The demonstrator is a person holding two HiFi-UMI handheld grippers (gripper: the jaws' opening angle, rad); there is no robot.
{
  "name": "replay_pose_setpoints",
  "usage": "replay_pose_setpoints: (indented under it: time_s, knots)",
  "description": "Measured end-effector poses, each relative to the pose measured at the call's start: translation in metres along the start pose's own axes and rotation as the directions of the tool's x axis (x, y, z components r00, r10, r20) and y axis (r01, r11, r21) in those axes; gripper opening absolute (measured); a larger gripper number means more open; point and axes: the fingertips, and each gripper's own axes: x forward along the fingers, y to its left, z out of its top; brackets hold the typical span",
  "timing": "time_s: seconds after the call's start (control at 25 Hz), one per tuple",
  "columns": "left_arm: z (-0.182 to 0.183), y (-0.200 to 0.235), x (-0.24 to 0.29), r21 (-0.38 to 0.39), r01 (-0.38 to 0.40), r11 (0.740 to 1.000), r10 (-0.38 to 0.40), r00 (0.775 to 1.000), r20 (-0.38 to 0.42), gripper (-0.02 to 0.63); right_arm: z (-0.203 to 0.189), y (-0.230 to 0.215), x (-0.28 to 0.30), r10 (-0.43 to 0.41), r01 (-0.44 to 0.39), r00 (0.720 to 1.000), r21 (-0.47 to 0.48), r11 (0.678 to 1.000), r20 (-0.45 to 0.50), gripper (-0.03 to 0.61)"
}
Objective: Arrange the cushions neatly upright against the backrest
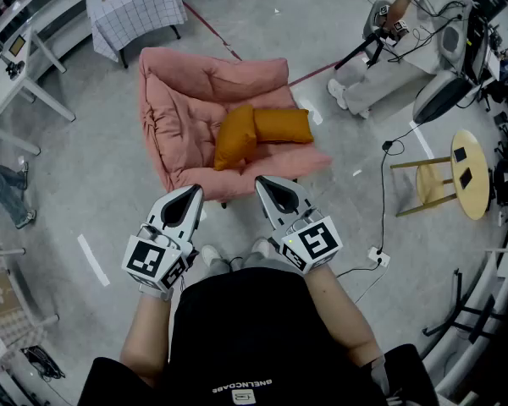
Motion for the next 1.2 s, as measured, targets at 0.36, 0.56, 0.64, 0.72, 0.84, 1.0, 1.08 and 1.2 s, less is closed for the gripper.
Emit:
replay_pose_setpoints:
  time_s: [0.36, 0.56, 0.64, 0.72, 0.84, 1.0, 1.08, 1.2]
  knots:
    - [-0.004, -0.01, 0.016, 0.005, -0.044, 0.999, 0.044, 0.999, -0.016, 0.012, -0.003, -0.017, -0.007, 0.019, -0.019, 1.0, 0.026, 0.999, 0.007, 0.009]
    - [-0.005, -0.019, 0.029, 0.008, -0.067, 0.998, 0.067, 0.997, -0.026, 0.012, -0.002, -0.03, -0.013, 0.049, -0.049, 0.999, 0.017, 0.999, 0.019, 0.009]
    - [-0.005, -0.024, 0.036, 0.01, -0.072, 0.997, 0.073, 0.997, -0.027, 0.012, 0.001, -0.037, -0.016, 0.061, -0.062, 0.997, 0.032, 0.998, 0.04, 0.009]
    - [-0.006, -0.031, 0.042, 0.017, -0.084, 0.996, 0.085, 0.996, -0.027, 0.012, 0.002, -0.046, -0.02, 0.065, -0.068, 0.996, 0.051, 0.996, 0.052, 0.009]
    - [-0.01, -0.043, 0.051, 0.039, -0.1, 0.994, 0.102, 0.994, -0.04, 0.012, -0.006, -0.058, -0.024, 0.056, -0.056, 0.998, -0.004, 0.998, 0.022, 0.009]
    - [-0.015, -0.052, 0.056, 0.064, -0.118, 0.991, 0.122, 0.99, -0.066, 0.012, -0.013, -0.063, -0.025, 0.058, -0.057, 0.998, -0.069, 0.996, 0.004, 0.009]
    - [-0.016, -0.052, 0.057, 0.061, -0.119, 0.991, 0.123, 0.99, -0.074, 0.012, -0.015, -0.064, -0.025, 0.063, -0.063, 0.998, -0.065, 0.996, 0.002, 0.009]
    - [-0.017, -0.049, 0.062, 0.058, -0.117, 0.991, 0.121, 0.989, -0.082, 0.012, -0.017, -0.07, -0.023, 0.067, -0.067, 0.998, -0.018, 0.998, 0.002, 0.009]
